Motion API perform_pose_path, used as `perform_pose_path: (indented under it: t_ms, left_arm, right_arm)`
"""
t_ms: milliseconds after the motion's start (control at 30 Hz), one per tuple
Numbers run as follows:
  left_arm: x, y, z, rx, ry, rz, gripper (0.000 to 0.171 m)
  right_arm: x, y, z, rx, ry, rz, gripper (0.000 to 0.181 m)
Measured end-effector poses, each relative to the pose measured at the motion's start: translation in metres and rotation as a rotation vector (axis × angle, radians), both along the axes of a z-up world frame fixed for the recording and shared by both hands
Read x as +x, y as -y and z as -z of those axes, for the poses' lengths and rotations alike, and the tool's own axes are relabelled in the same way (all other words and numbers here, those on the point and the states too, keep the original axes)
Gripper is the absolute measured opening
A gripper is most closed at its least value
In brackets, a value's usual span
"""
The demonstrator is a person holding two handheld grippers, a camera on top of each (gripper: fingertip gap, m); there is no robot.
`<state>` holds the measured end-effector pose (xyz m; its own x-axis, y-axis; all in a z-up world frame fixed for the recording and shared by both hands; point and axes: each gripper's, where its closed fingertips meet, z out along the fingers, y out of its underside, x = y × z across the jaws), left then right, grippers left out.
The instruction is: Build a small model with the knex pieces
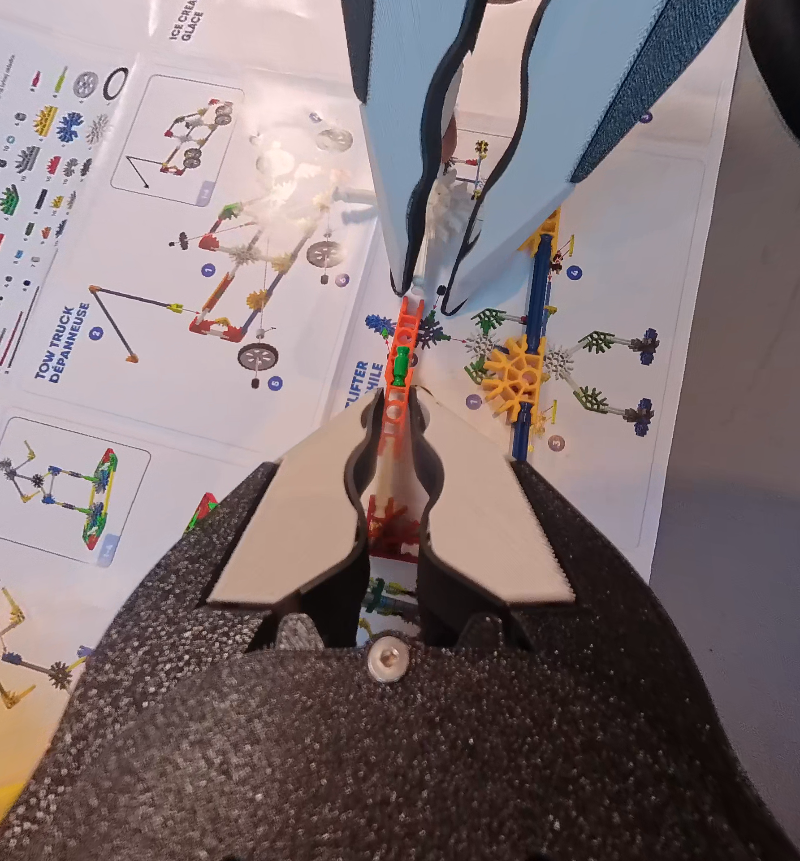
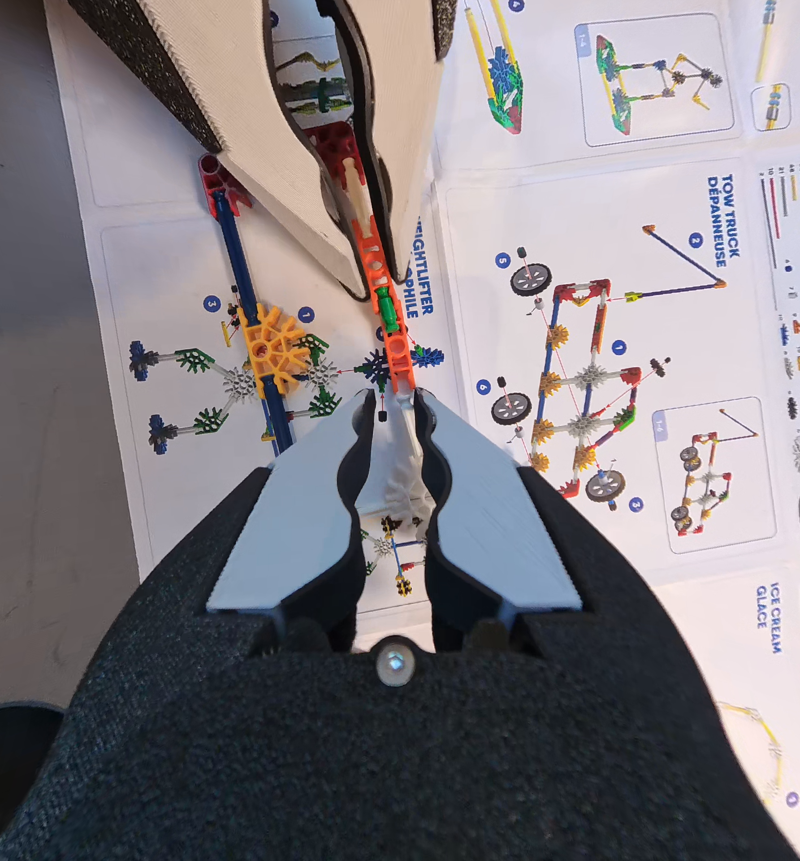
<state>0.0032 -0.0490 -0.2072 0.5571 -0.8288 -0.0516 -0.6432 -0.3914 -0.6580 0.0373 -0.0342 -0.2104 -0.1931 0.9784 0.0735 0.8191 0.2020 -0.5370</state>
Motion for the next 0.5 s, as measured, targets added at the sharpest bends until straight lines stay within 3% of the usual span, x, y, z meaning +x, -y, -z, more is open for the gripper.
perform_pose_path:
  t_ms: [500]
  left_arm:
    - [-0.011,-0.002,0.000,-0.003,-0.087,0.075,0.007]
  right_arm:
    - [-0.028,0.004,-0.015,0.006,-0.101,-0.049,0.009]
